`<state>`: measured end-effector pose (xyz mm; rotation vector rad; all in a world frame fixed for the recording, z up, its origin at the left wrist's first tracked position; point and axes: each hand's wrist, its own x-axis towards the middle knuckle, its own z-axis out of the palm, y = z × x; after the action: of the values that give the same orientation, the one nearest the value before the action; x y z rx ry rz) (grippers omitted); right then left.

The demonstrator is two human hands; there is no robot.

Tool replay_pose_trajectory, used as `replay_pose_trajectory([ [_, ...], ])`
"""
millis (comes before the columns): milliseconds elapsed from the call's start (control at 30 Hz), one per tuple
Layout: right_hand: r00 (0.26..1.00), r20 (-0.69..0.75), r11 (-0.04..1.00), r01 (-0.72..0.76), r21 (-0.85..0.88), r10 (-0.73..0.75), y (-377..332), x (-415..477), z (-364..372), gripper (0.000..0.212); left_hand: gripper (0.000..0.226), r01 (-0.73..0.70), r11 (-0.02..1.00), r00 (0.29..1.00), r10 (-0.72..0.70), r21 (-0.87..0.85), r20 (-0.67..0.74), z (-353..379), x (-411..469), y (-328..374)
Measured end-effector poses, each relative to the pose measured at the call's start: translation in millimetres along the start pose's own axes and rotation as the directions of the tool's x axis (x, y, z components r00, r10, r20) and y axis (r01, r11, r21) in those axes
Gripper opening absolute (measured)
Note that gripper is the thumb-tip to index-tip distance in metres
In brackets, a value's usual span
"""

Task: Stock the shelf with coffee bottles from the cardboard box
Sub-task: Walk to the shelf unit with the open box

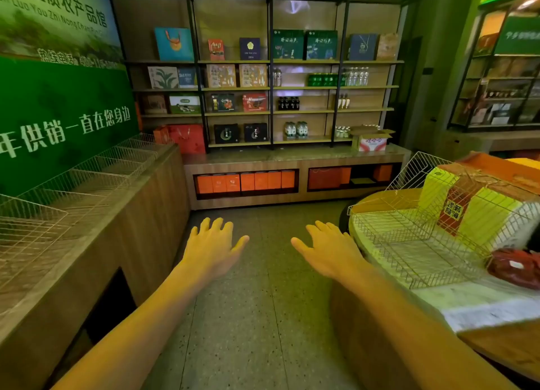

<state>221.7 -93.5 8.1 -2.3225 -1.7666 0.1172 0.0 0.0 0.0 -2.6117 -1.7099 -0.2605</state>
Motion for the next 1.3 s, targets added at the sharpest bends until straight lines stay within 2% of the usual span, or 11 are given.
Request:
replay_pose_trajectory([
  [400, 0.999, -0.008, 0.998, -0.048, -0.027, 0.048, -25.0, 58.2, 25.5, 0.068, 0.069, -0.076, 0.996, 0.997, 0.076, 0.043, 0.006, 22.4, 57.9, -40.6],
  [700, 0.996, -0.007, 0.996, -0.085, -0.028, 0.085, -15.8, 133.3, 41.0, 0.068, 0.069, -0.116, 0.993, 0.992, 0.114, 0.036, 0.045, 47.4, 138.0, -38.2],
  [900, 0.993, 0.013, 0.993, -0.115, -0.008, 0.115, 17.9, 224.1, 55.6, 0.067, 0.067, -0.153, 0.988, 0.987, 0.151, 0.029, 0.055, 77.3, 232.4, -15.0],
  [1300, 0.990, -0.019, 0.990, -0.143, -0.003, 0.143, 113.9, 473.6, 40.3, 0.066, 0.071, -0.169, 0.985, 0.985, 0.170, -0.022, 0.027, 107.6, 498.8, 44.6],
])
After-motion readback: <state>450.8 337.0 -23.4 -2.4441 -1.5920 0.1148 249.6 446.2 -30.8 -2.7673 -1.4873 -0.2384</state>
